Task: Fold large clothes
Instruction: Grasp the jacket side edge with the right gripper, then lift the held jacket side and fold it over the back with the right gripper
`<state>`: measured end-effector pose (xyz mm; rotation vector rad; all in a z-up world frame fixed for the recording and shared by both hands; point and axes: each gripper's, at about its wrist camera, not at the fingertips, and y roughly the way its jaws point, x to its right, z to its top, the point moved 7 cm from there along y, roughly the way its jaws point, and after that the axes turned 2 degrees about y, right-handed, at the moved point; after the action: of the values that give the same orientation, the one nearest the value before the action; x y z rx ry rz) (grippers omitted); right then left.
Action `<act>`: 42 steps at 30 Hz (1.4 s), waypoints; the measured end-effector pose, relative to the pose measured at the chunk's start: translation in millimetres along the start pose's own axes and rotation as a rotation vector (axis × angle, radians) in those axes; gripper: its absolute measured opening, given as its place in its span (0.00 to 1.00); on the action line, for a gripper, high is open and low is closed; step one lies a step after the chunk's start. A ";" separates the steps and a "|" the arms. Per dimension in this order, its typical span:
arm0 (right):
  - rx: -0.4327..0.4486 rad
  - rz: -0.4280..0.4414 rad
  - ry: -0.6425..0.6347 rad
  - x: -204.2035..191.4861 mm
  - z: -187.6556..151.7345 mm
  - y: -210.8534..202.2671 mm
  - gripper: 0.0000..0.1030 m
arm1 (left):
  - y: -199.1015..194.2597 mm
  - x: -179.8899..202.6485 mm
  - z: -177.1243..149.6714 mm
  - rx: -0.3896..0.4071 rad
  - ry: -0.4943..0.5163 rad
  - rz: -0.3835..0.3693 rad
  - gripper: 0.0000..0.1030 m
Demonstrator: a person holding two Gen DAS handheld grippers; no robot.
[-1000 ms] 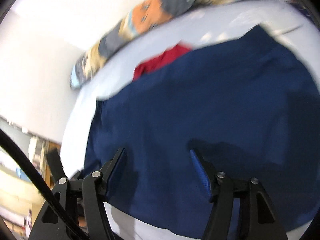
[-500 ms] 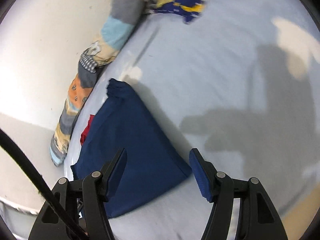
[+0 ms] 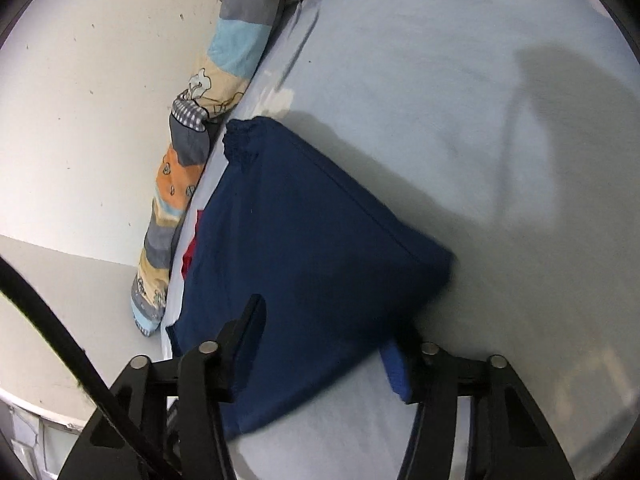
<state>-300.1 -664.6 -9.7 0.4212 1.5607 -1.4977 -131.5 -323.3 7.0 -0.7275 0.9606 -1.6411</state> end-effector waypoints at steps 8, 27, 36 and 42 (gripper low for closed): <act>-0.025 0.079 -0.085 -22.7 30.8 48.4 0.51 | 1.5 2.4 -0.1 0.012 0.015 0.013 0.95; 0.024 0.191 -0.233 -111.3 9.5 17.0 0.13 | 3.0 31.2 0.4 0.071 0.074 0.006 0.95; 0.032 0.175 -0.304 -129.4 -2.1 9.9 0.13 | 2.9 50.0 -3.0 0.088 0.187 0.043 0.96; 0.029 0.186 -0.319 -138.4 -5.7 5.5 0.13 | 5.6 49.4 -6.6 0.133 0.172 0.043 0.96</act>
<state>-224.2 -612.1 93.7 0.3169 1.2175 -1.3694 -147.4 -370.0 -1.4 -0.4793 0.9701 -1.7325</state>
